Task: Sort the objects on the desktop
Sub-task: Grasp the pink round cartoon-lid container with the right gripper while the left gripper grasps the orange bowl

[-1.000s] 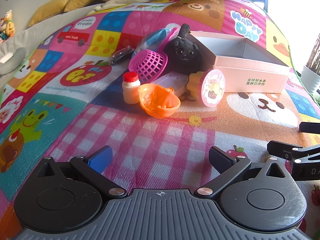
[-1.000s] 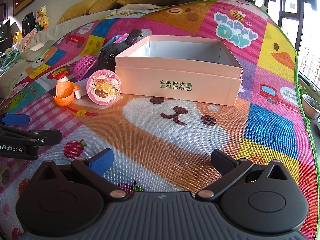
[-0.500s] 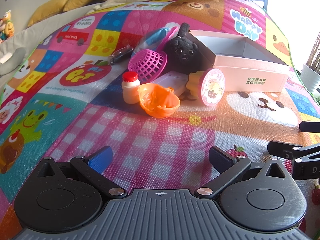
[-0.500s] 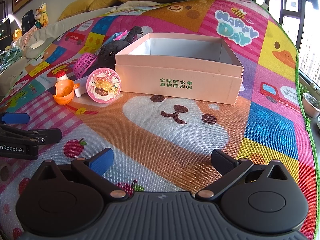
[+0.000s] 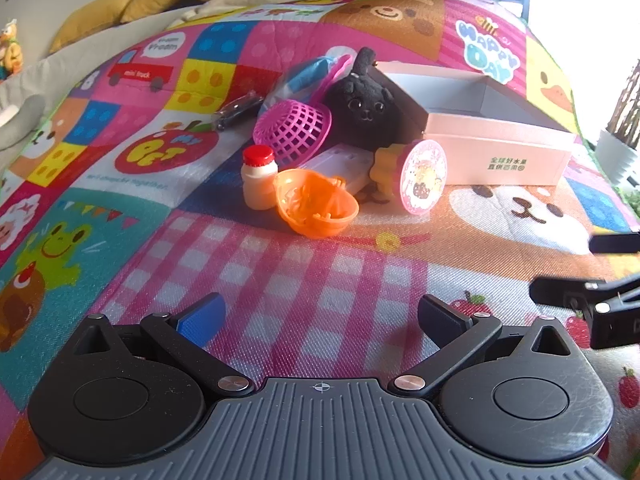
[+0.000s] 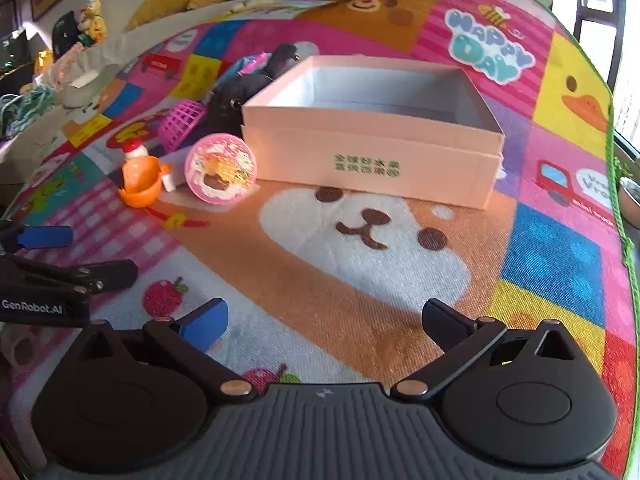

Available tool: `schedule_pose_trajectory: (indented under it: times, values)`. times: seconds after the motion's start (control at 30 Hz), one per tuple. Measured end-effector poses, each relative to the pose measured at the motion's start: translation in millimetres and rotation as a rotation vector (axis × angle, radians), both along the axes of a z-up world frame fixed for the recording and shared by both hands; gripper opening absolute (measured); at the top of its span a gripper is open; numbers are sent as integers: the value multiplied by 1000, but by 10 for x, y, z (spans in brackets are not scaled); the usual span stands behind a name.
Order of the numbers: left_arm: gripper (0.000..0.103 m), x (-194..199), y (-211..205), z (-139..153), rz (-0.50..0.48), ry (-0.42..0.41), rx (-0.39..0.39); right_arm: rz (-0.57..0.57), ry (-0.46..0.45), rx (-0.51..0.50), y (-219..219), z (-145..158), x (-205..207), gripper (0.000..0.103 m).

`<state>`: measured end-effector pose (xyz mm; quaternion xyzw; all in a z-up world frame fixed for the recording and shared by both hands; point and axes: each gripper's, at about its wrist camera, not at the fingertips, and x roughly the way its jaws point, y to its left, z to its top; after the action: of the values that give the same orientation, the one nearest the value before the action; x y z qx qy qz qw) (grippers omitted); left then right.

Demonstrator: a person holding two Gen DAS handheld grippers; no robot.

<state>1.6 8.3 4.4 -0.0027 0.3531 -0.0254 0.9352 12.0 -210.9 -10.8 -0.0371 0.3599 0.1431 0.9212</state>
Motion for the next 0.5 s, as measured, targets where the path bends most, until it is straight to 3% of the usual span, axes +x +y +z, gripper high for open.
schedule_pose_trajectory:
  times: [0.07,0.13,0.3,0.37,0.47,0.5]
  values:
    - [103,-7,152,93,13,-42,-36,33,-99,-29,107,106,-1,103]
    - [103,1,348,236,98,-117,-17,92,-181,-60,272,217,43,100]
    - [103,72,725,503,207,-203,-27,229,-241,-87,771,289,393,89]
    - [103,92,773,555,191,-215,-38,221,-201,-86,886,254,593,82]
    - [103,145,759,540,141,-210,-45,250,-72,-30,933,177,783,56]
    - [103,167,736,520,124,-202,-45,258,-54,-28,918,135,771,56]
